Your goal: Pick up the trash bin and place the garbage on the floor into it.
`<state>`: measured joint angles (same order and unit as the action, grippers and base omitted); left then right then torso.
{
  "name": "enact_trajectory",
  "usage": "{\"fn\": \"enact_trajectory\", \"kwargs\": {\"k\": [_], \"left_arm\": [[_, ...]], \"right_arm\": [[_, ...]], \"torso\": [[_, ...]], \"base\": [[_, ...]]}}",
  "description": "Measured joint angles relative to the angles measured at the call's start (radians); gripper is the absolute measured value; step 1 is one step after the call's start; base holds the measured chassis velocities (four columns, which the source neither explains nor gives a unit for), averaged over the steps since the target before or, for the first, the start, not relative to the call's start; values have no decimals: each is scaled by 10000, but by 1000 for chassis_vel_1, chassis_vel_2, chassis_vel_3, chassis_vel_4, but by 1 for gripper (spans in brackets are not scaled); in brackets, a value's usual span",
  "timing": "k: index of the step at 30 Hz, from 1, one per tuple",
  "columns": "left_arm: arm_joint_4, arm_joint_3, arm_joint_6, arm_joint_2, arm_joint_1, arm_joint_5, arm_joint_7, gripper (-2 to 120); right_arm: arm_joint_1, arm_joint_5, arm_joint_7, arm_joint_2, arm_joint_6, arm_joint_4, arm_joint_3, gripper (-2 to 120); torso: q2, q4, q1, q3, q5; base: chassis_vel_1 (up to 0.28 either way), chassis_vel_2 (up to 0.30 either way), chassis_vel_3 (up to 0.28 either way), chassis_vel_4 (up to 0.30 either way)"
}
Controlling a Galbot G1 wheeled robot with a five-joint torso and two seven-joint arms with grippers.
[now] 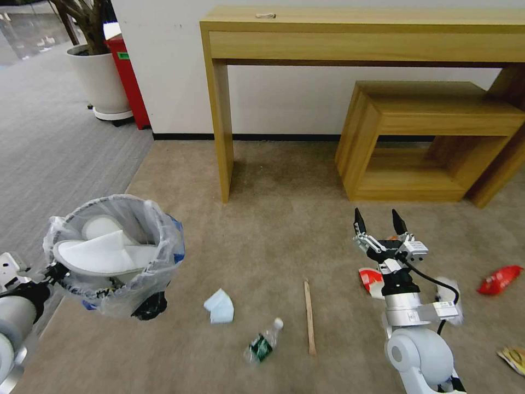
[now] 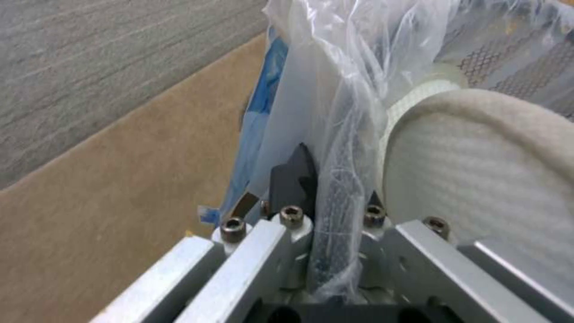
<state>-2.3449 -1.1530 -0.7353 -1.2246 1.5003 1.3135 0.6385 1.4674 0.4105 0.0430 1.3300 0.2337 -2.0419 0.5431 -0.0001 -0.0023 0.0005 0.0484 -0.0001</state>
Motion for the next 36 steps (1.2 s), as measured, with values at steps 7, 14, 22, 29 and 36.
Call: {"fn": "enact_trajectory", "kwargs": {"k": [7, 14, 22, 29, 36], "left_arm": [[-31, 31, 0, 33, 43, 1, -13, 1], [-48, 116, -1, 31, 63, -21, -17, 1], [-41, 131, 0, 67, 57, -75, -17, 1], [12, 172, 0, 56, 6, -132, -17, 1], [119, 318, 0, -7, -59, -265, -19, 1]], "right_arm": [[270, -889, -1354, -643, -2273, -174, -992, 100], [-114, 343, -3410, -1010, -5927, -62, -1981, 100], [-619, 1559, -4602, -1310, -9078, 472, -2387, 100], [-854, 1957, -5129, -1343, -9861, 903, -2692, 100], [-1085, 2145, -5247, -1250, -9829, 1651, -3023, 100]], "torso": [[1, 3, -3, -8, 1], [1, 4, -2, -5, 3], [1, 3, -1, -6, 2], [1, 4, -2, -5, 2], [1, 3, -3, -5, 1]], "base": [[12, -2, -14, 31], [9, -22, -18, 13], [0, 0, 0, 0], [0, 0, 0, 0], [0, 0, 0, 0]]}}
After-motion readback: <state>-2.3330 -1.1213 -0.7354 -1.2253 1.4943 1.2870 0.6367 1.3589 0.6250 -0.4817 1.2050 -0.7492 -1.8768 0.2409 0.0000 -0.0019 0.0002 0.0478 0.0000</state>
